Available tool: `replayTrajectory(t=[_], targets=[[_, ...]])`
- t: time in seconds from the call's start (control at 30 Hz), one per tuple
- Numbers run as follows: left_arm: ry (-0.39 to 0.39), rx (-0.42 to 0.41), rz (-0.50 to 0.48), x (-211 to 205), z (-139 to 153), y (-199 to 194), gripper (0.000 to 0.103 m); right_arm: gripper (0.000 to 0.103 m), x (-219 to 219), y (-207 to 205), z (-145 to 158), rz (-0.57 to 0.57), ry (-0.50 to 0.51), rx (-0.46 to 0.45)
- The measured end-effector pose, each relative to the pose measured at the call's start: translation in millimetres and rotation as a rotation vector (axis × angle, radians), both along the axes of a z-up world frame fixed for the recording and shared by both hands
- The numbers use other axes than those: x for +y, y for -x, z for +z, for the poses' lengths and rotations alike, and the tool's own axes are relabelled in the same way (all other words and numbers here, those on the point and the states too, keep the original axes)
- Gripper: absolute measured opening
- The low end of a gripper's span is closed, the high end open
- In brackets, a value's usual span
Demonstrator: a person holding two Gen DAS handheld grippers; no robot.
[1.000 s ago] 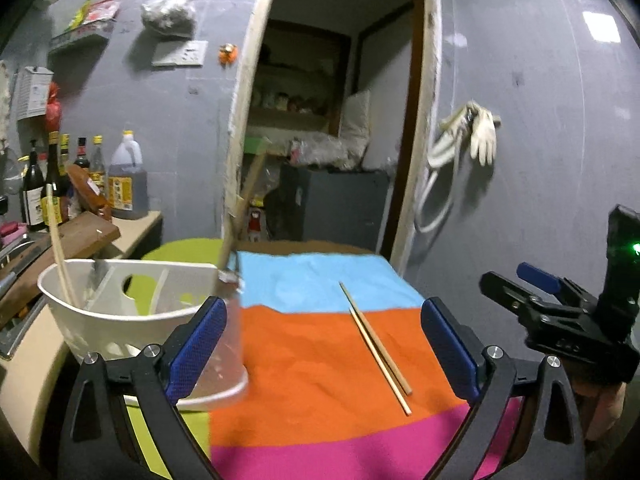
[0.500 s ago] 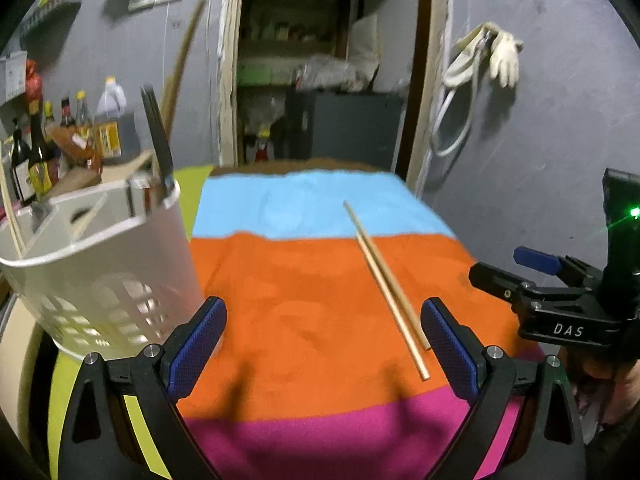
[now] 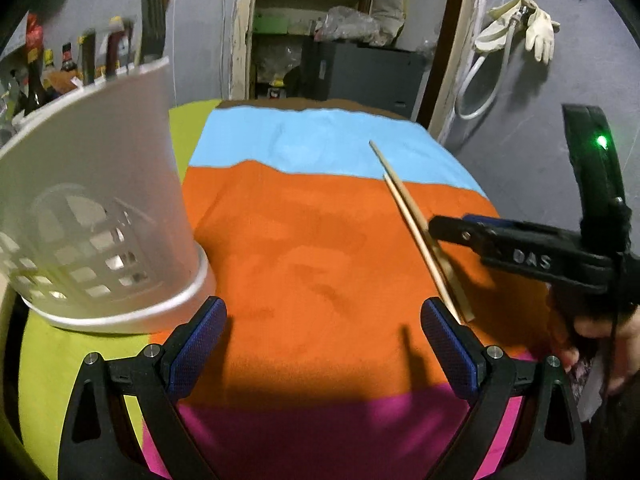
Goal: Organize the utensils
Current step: 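Grasp one chopstick with the right tool while the left tool grasps the other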
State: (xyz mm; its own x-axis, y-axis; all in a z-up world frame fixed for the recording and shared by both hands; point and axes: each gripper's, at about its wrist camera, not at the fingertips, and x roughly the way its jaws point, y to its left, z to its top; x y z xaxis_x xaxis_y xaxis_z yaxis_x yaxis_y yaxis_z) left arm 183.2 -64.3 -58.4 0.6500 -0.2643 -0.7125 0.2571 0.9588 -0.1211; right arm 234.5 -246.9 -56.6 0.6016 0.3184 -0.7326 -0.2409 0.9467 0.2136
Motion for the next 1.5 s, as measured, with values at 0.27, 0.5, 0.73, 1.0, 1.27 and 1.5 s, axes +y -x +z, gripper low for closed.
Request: replayTrajectory(t=[0.27, 0.5, 0.73, 1.0, 1.27, 1.5], targets=[[0.032, 0.038, -0.004, 2.6, -0.8, -7.2, 0.095, 0.046, 15.0, -15.4, -5.4, 0.026, 0.121, 0.012], [0.043, 0.010, -0.038, -4.0, 4.4, -5.9, 0.094, 0.017, 9.0, -28.7, -8.1, 0.015, 0.150, 0.011], [0.055, 0.018, -0.100, -23.4, 9.3, -14.0, 0.079, 0.003, -28.2, -24.9, -8.9, -0.034, 0.037, 0.041], [0.079, 0.113, -0.197, -53.7, 4.5, -49.8, 0.032, 0.003, -56.3, 0.0, -8.5, -0.055, -0.029, 0.081], [0.115, 0.236, -0.204, -62.2, -2.6, -92.7, 0.018, 0.004, -66.8, -0.3, -9.0, -0.061, -0.116, 0.149], [0.124, 0.332, -0.176, -62.8, -6.4, -111.8, 0.005, 0.006, -60.9, -24.5, -11.1, -0.106, -0.150, 0.182]])
